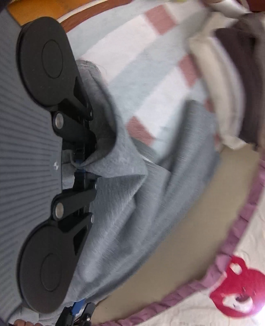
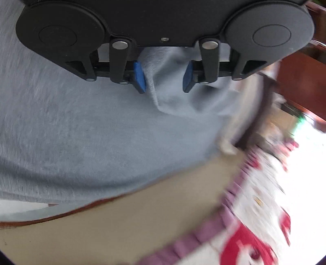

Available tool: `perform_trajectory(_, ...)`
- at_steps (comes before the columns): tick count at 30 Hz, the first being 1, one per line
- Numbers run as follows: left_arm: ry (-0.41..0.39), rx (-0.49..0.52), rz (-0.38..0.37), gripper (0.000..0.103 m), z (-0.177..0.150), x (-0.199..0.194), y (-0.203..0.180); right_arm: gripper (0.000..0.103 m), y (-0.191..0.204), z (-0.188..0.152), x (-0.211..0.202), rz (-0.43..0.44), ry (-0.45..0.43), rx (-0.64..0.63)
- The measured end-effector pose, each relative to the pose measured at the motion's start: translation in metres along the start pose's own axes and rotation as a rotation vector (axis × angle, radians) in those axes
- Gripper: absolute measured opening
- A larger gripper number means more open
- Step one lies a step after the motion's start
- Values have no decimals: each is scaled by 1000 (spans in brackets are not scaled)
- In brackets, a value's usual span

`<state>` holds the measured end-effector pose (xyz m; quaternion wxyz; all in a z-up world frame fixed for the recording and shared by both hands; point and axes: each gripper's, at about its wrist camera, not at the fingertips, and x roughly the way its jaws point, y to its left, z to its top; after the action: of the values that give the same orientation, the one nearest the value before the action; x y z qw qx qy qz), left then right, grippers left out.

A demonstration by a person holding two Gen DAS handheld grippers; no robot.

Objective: Fold clothes
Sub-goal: 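Pinch the sweatshirt edge with the left gripper and lift it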

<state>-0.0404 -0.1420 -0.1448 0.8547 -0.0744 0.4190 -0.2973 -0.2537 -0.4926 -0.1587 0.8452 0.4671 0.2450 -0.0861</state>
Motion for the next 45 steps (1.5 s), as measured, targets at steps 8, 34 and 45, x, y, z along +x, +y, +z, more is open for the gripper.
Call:
perform_trajectory(8,-49,269,-66,5,44,-52,-44,50,71,-28,-37,-218,94,-18)
perform_trajectory(34,123,343,-178,6,71,-27,-23,66,227,92,-166,-189,77,56)
perform_trajectory(45,42,651,-137,5,57,-43,-48,66,12,-175,-306,-653,-409,246)
